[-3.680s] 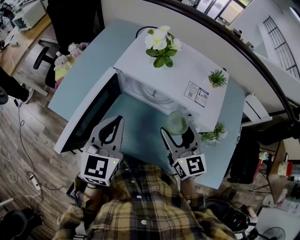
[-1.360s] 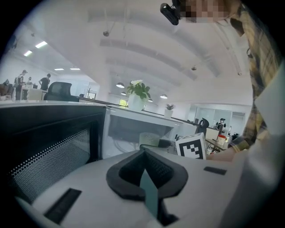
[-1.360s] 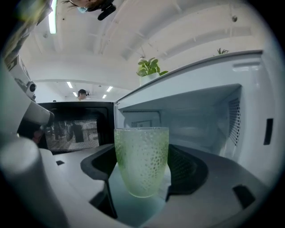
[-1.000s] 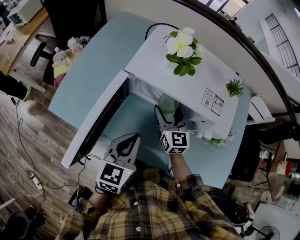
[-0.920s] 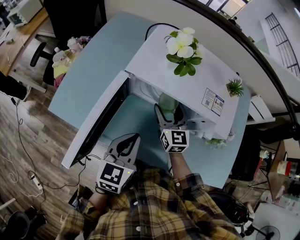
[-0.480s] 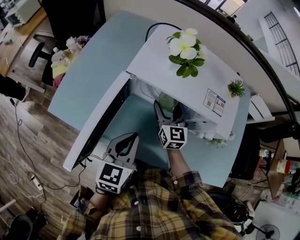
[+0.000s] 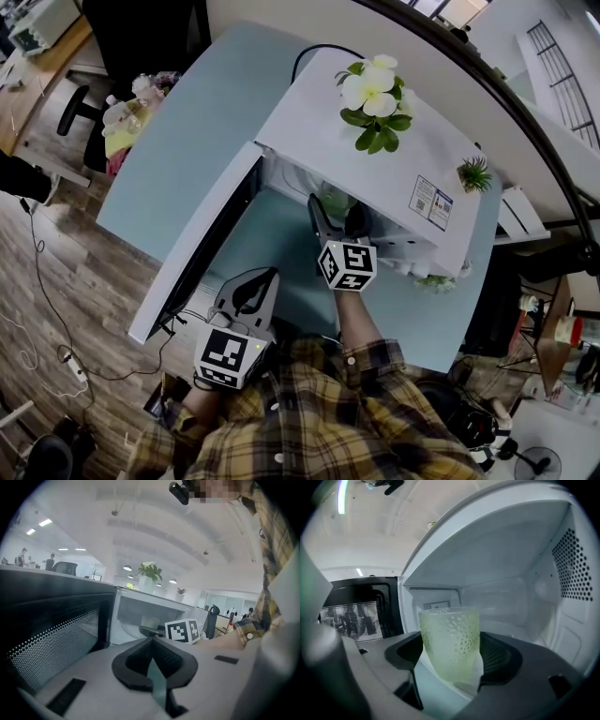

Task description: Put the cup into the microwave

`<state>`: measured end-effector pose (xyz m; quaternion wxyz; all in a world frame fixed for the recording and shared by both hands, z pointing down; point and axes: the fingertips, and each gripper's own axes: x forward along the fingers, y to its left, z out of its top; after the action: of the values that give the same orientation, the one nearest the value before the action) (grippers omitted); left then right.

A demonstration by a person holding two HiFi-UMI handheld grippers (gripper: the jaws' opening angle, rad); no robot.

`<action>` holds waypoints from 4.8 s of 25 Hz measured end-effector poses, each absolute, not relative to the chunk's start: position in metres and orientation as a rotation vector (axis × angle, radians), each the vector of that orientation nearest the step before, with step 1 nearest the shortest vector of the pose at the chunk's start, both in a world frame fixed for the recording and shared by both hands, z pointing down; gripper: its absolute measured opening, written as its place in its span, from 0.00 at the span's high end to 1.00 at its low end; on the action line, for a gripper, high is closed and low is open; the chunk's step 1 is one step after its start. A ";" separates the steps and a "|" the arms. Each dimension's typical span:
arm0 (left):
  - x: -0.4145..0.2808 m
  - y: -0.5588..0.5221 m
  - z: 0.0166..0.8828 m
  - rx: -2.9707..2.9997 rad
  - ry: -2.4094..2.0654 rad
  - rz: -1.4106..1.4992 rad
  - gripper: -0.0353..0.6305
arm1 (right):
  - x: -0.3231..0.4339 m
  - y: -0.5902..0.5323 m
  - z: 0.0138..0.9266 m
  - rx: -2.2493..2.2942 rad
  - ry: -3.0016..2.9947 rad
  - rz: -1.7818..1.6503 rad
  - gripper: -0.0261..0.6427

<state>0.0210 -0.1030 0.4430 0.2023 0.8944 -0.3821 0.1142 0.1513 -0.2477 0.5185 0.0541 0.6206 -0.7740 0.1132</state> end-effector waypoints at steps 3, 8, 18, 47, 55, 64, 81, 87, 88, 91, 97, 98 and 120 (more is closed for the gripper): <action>0.022 -0.103 0.442 2.503 -1.064 0.319 0.96 | 0.153 -0.243 0.518 1.887 -2.349 0.347 0.43; 0.025 -0.104 0.442 2.513 -1.056 0.321 0.96 | 0.157 -0.229 0.520 1.881 -2.333 0.320 0.43; 0.028 -0.104 0.444 2.519 -1.053 0.328 0.96 | 0.157 -0.217 0.530 1.855 -2.257 0.244 0.61; 0.020 -0.101 0.440 2.531 -1.080 0.325 0.96 | 0.165 -0.215 0.520 1.890 -2.209 0.215 0.95; 0.022 -0.100 0.433 2.552 -1.103 0.315 0.96 | 0.173 -0.199 0.502 1.873 -2.287 0.230 0.95; 0.028 -0.103 0.424 2.588 -1.121 0.309 0.96 | 0.175 -0.162 0.470 1.780 -2.455 0.282 0.95; 0.099 -0.092 0.393 2.757 -0.928 0.281 0.96 | 0.231 -0.084 0.402 1.742 -2.541 0.317 0.95; 0.116 -0.087 0.389 2.761 -0.865 0.255 0.96 | 0.256 -0.060 0.391 1.768 -2.528 0.329 0.95; 0.117 -0.087 0.389 2.759 -0.859 0.256 0.96 | 0.258 -0.057 0.390 1.769 -2.523 0.321 0.95; 0.121 -0.086 0.388 2.757 -0.842 0.255 0.96 | 0.264 -0.051 0.389 1.782 -2.508 0.312 0.95; 0.127 -0.085 0.383 2.759 -0.824 0.235 0.96 | 0.270 -0.050 0.386 1.801 -2.502 0.299 0.95; 0.128 -0.086 0.383 2.758 -0.823 0.233 0.96 | 0.271 -0.051 0.384 1.807 -2.503 0.293 0.95; 0.126 -0.093 0.386 2.724 -0.896 0.250 0.96 | 0.271 -0.063 0.377 1.767 -2.553 0.229 0.96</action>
<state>0.1260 -0.0929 0.3865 0.1313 0.9381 -0.3086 0.0860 0.2706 -0.0630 0.3768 0.0142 0.5674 -0.8201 0.0734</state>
